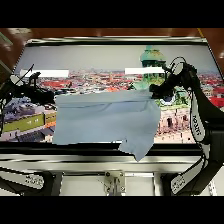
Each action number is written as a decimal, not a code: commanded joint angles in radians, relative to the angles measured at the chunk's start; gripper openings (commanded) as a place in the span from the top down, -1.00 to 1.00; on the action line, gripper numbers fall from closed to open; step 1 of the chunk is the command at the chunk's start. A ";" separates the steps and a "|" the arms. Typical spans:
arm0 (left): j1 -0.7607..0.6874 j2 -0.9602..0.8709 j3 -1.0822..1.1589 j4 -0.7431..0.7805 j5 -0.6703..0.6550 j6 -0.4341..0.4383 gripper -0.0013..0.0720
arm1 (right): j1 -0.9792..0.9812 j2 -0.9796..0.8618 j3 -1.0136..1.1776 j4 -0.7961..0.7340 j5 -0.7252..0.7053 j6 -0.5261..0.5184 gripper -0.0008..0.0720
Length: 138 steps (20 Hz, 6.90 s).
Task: Fold the shirts.
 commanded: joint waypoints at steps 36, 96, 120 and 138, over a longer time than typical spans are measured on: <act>0.310 0.372 -0.844 -0.245 0.076 0.101 -0.42 | -0.305 0.480 -0.629 0.216 0.037 -0.146 -0.88; 0.174 0.021 -0.055 -0.435 -0.149 -0.026 -0.83 | -0.221 0.159 -0.346 0.265 -0.168 -0.130 -0.94; -0.348 -0.034 -0.056 -0.722 0.120 0.109 0.86 | -0.146 0.354 -0.281 0.414 -0.060 -0.138 0.78; -0.898 -0.270 0.034 -1.205 0.468 0.159 0.87 | -0.145 0.724 -0.281 0.386 0.193 0.026 0.78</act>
